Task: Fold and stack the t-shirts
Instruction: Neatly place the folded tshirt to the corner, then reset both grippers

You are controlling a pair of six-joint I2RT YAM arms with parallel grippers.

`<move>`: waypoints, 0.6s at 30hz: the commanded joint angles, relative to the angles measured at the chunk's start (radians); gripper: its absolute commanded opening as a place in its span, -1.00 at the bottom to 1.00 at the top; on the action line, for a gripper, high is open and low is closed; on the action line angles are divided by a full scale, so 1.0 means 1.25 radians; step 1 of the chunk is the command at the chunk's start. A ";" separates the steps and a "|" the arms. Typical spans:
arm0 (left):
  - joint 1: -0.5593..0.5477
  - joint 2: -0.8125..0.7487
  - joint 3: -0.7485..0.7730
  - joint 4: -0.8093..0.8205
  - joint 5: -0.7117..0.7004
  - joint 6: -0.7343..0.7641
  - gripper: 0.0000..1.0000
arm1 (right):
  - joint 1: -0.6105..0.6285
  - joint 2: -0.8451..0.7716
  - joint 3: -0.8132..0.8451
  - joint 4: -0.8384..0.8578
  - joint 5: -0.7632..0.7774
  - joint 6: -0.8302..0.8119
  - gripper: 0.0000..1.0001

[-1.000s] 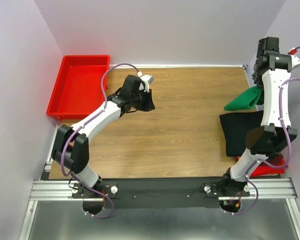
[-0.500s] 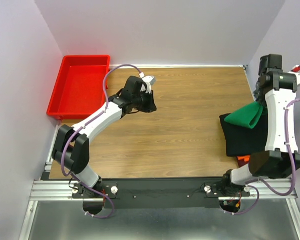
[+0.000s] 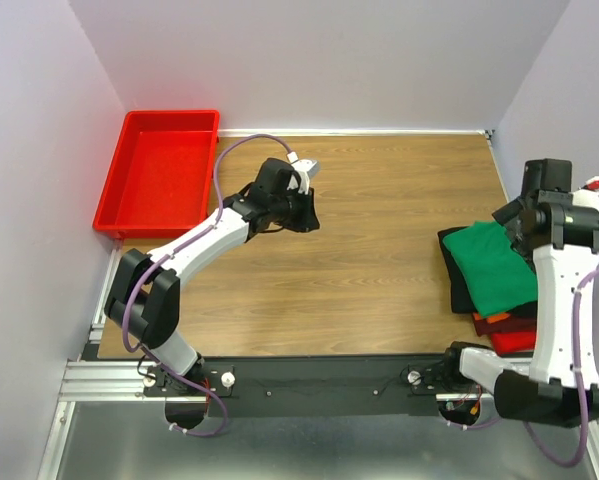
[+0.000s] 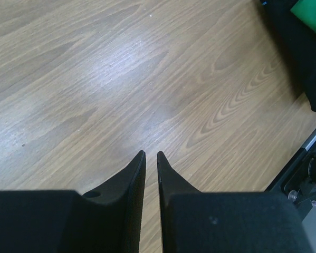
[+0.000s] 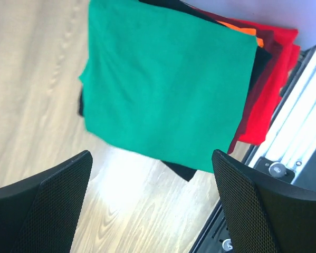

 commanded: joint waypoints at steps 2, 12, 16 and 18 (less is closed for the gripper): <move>-0.002 0.001 -0.009 0.016 0.016 0.003 -0.56 | -0.004 -0.041 -0.032 0.090 -0.146 -0.090 1.00; 0.016 -0.060 -0.005 0.014 -0.046 -0.001 -0.49 | 0.035 -0.026 -0.167 0.387 -0.383 -0.150 1.00; 0.048 -0.083 -0.005 0.017 -0.068 -0.009 -0.46 | 0.230 0.045 -0.176 0.462 -0.297 -0.104 1.00; 0.058 -0.091 -0.004 0.017 -0.088 -0.009 -0.46 | 0.339 0.079 -0.173 0.524 -0.275 -0.095 1.00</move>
